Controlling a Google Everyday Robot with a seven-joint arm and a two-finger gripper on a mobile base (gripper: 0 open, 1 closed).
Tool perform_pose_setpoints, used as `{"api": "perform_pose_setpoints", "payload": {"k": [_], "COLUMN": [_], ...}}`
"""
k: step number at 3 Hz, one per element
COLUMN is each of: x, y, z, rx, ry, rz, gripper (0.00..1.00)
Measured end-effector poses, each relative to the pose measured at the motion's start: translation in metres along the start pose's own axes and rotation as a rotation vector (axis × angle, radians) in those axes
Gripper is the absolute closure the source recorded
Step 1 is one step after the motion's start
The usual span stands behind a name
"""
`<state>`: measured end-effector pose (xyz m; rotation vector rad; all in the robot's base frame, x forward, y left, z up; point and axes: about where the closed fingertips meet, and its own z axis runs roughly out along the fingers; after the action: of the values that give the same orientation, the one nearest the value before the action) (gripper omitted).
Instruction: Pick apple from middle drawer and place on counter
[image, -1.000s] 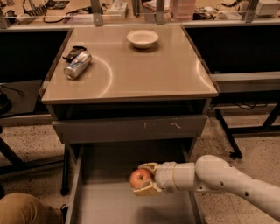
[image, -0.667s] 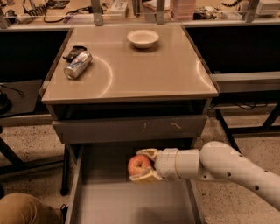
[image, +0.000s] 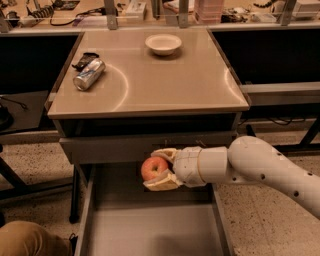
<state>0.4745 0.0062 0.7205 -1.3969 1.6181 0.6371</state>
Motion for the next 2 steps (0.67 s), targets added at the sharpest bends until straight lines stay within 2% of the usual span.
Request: {"api": "perform_pose_setpoints", "payload": {"k": [1,2], "x": [-0.015,-0.06], "y": [-0.008,-0.041], "z": [-0.004,-0.031], "rx": [0.015,0.083], "ry": [0.001,-0.024], "rz": [-0.03,-0.109], "gripper": [1.0,1.0]}}
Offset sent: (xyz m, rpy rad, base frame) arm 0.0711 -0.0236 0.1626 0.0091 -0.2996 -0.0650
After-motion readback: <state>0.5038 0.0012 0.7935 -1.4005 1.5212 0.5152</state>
